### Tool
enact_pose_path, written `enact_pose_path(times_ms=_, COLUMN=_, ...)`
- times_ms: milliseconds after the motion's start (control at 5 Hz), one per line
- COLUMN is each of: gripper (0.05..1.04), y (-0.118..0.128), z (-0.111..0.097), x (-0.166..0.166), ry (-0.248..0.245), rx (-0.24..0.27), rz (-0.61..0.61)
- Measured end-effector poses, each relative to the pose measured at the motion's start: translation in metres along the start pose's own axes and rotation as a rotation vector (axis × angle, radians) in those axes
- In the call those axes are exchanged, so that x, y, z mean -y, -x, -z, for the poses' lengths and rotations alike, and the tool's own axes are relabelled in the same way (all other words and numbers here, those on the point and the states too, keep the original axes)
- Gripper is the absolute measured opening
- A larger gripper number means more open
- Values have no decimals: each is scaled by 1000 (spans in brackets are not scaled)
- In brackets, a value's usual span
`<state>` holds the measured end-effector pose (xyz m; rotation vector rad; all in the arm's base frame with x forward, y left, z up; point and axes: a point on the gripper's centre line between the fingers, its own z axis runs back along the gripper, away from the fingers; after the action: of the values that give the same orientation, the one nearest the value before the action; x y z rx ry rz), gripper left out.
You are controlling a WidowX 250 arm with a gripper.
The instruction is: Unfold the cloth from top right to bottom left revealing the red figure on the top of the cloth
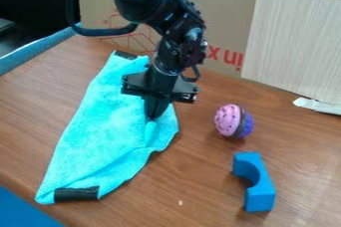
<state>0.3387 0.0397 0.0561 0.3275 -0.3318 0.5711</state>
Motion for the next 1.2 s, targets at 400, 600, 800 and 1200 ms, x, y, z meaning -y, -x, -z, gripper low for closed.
enact_pose_path(times_ms=400, gripper=51, y=-7, z=-11, x=-21, ry=29, rx=-45, rz=-76)
enact_pose_path(times_ms=600, gripper=50, y=-16, z=-27, x=-38, ry=86, rx=-59, rz=-119)
enact_pose_path(times_ms=800, gripper=51, y=-24, z=-38, x=-63, ry=127, rx=-75, rz=-156)
enact_pose_path(times_ms=1200, gripper=50, y=-48, z=-23, x=-125, ry=65, rx=-96, rz=-193)
